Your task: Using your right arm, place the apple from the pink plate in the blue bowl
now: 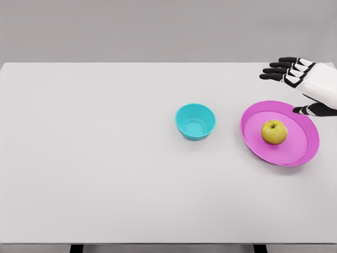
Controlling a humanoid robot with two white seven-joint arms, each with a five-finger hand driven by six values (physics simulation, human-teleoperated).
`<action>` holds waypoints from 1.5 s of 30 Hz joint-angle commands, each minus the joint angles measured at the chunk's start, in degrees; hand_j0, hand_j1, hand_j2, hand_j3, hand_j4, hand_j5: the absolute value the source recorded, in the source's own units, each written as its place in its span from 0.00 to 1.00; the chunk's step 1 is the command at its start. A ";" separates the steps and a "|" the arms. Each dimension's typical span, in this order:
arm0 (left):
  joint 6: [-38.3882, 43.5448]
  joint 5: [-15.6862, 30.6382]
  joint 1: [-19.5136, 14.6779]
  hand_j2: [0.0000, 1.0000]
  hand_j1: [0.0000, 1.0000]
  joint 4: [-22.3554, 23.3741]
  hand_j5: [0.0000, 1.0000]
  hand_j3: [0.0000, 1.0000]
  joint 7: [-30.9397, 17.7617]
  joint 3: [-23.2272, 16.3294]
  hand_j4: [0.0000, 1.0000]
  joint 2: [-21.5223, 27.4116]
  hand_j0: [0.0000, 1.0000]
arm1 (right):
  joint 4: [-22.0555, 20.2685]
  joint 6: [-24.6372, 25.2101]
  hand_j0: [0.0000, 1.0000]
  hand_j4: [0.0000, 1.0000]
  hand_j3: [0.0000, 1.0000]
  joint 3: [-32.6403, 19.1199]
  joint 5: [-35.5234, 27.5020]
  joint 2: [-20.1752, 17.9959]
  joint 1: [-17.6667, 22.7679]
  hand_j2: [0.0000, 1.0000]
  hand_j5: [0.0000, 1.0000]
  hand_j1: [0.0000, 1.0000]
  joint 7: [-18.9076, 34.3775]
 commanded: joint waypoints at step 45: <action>0.00 0.02 0.00 1.00 1.00 0.00 1.00 1.00 0.02 0.00 1.00 0.00 1.00 | 17.80 0.05 1.00 1.00 1.00 15.27 -0.49 6.81 -14.68 1.00 1.00 1.00 26.66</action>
